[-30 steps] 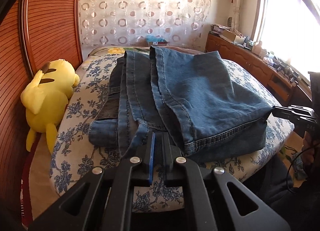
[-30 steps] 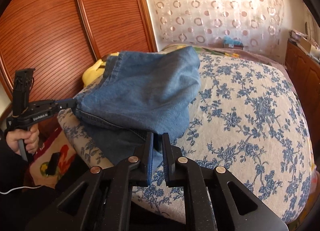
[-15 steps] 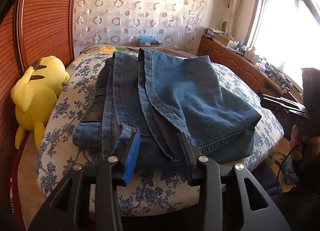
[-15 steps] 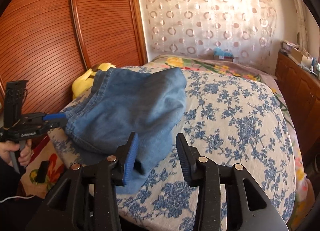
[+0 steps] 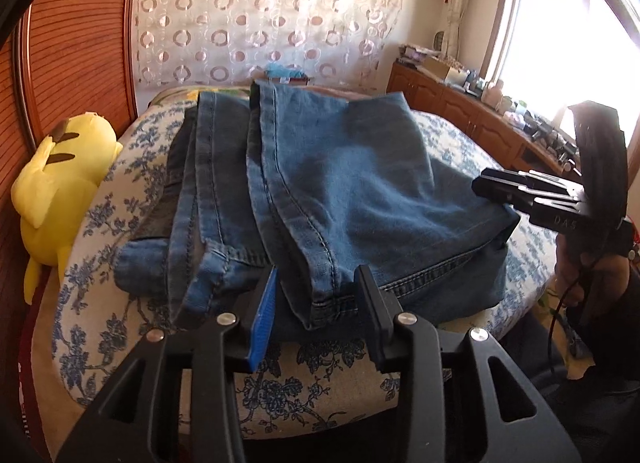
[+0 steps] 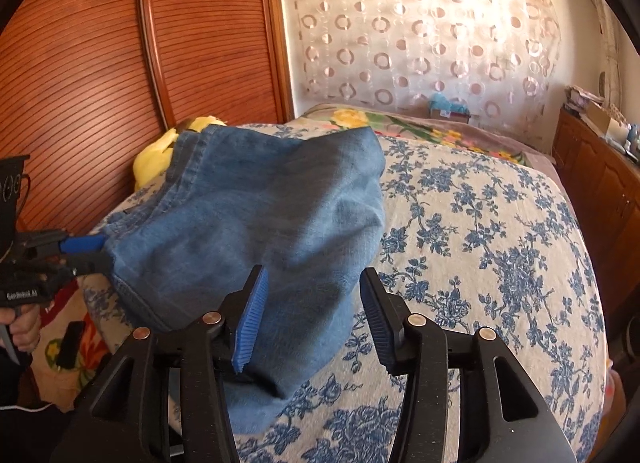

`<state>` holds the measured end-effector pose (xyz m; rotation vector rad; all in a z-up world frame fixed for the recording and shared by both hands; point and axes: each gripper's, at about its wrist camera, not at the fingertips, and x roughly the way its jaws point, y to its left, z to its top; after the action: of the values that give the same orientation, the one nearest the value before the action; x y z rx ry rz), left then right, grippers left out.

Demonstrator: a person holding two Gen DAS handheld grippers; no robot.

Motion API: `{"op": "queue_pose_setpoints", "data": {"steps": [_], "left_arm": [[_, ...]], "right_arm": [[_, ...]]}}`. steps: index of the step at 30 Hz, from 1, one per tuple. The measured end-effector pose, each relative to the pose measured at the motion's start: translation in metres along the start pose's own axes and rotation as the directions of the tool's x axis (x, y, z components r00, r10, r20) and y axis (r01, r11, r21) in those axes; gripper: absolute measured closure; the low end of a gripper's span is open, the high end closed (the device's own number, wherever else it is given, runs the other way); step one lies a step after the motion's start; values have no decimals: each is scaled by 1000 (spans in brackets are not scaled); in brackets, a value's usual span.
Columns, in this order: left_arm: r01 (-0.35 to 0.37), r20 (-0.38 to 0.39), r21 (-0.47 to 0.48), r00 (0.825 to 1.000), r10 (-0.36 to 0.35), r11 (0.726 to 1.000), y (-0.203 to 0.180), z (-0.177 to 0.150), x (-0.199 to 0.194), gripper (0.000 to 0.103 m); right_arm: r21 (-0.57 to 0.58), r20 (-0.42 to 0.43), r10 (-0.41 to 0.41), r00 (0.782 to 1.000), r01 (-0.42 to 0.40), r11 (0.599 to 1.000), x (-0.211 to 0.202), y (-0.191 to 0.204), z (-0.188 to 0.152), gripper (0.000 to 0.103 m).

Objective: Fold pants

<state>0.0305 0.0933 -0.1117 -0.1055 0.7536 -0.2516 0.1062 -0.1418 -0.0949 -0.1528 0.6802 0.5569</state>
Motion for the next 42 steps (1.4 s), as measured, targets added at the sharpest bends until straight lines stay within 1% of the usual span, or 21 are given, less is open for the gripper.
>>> {"op": "queue_pose_setpoints", "data": {"steps": [1, 3, 4, 7, 9, 10, 11, 13, 17, 20, 23, 26, 27, 29, 30, 31, 33, 35, 37, 40, 42], "left_arm": [[13, -6, 5, 1000, -13, 1000, -1, -2, 3, 81], [26, -21, 31, 999, -26, 999, -7, -5, 6, 89], [6, -17, 51, 1000, -5, 999, -11, -7, 5, 96], [2, 21, 51, 1000, -3, 999, -11, -4, -6, 101], [-26, 80, 33, 997, 24, 999, -7, 1, -23, 102], [-38, 92, 26, 995, 36, 999, -5, 3, -27, 102], [-63, 92, 12, 994, 62, 998, 1, 5, -30, 102], [-104, 68, -4, 992, 104, 995, 13, 6, -26, 102], [-99, 34, -25, 994, 100, 995, 22, 0, -18, 101], [-95, 39, -27, 995, 96, 995, 20, -2, -19, 99], [-97, 42, -24, 994, 98, 995, 21, 0, -21, 95], [-90, 50, -30, 995, 92, 995, 22, 5, -22, 87], [-92, 48, -30, 994, 93, 995, 22, 8, -22, 80], [-88, 54, -33, 994, 90, 996, 25, 12, -23, 75], [-93, 60, -33, 994, 95, 995, 26, 15, -24, 70], [-96, 69, -35, 993, 98, 995, 27, 17, -25, 62], [-84, 79, -43, 993, 87, 996, 30, 22, -26, 58], [-71, 76, -43, 994, 74, 997, 31, 28, -25, 52], [-71, 84, -30, 994, 73, 997, 30, 34, -22, 43], [-55, 83, -25, 995, 57, 998, 29, 44, -13, 42], [-58, 79, -23, 995, 60, 998, 29, 49, -7, 42]], "right_arm": [[2, -4, -1, 1000, 1, 1000, 2, -1, -1, 53], [7, -10, 0, 1000, 0, 1000, 5, -3, -2, 52], [9, -12, -1, 1000, 1, 1000, 6, -4, -3, 51], [16, -13, -1, 1000, 2, 1000, 7, -7, -5, 49], [22, -12, -4, 1000, 4, 1000, 7, -9, -5, 49], [25, -13, -3, 1000, 3, 1000, 7, -10, -5, 48], [27, -12, -2, 1000, 2, 1000, 7, -10, -5, 48], [27, -9, 1, 1000, 0, 1000, 6, -11, -4, 48], [22, -9, 9, 1000, -9, 1000, 9, -9, -3, 48], [25, -15, 13, 1000, -12, 1000, 13, -8, -3, 48], [22, -23, 23, 999, -22, 1000, 17, -6, -2, 48], [22, -36, 31, 999, -30, 999, 23, -5, -2, 47], [25, -40, 34, 999, -33, 999, 25, -5, -3, 48], [31, -47, 39, 998, -38, 999, 29, -6, -3, 47], [33, -50, 40, 998, -39, 999, 31, -6, -4, 47], [34, -50, 39, 998, -37, 999, 31, -6, -5, 48], [37, -46, 41, 998, -40, 999, 31, -6, -4, 47], [35, -44, 40, 998, -39, 999, 30, -5, -4, 47], [31, -41, 37, 998, -36, 999, 31, -5, -2, 47], [29, -41, 38, 998, -37, 999, 34, -3, 1, 47], [28, -40, 34, 999, -32, 999, 36, -2, 2, 47]]}}
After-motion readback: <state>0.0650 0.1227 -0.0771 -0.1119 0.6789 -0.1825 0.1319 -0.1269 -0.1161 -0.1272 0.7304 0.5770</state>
